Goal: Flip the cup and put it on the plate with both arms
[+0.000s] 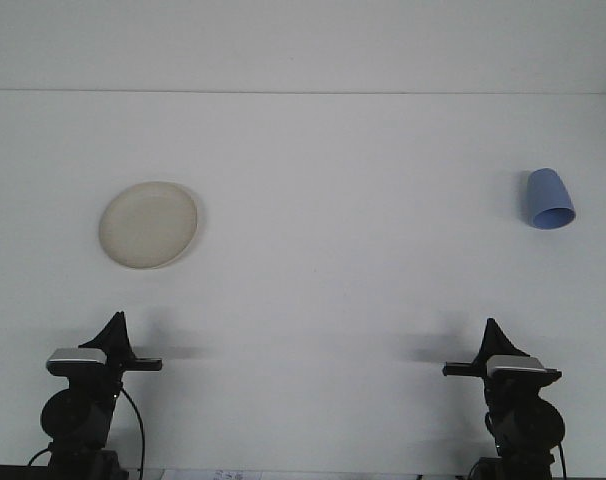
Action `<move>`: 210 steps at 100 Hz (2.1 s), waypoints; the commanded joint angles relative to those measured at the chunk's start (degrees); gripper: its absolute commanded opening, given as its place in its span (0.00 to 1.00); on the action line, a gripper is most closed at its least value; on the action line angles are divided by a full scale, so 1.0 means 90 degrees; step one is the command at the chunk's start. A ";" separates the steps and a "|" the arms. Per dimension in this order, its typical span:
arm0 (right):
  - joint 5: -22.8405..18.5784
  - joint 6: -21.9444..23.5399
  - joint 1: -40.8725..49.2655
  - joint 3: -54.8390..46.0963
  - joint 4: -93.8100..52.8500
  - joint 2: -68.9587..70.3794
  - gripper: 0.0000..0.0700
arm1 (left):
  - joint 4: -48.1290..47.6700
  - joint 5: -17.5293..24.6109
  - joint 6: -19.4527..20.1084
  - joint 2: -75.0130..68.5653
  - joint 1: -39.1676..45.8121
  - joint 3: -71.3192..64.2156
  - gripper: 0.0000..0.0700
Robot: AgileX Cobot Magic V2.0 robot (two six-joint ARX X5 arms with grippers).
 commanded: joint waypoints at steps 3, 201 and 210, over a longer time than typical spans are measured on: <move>0.0005 -0.0051 -0.0002 -0.0010 0.0070 0.0005 0.01 | 0.0066 -0.0022 0.0032 -0.0007 0.0002 -0.0124 0.02; 0.1151 -0.0529 -0.1248 0.5068 -0.0627 0.6533 0.66 | 0.0068 -0.0022 0.0032 -0.0007 0.0002 -0.0124 0.02; 0.0942 -0.0549 -0.1749 0.5068 -0.0357 0.7223 0.66 | 0.0066 -0.0022 0.0032 -0.0010 0.0002 -0.0124 0.02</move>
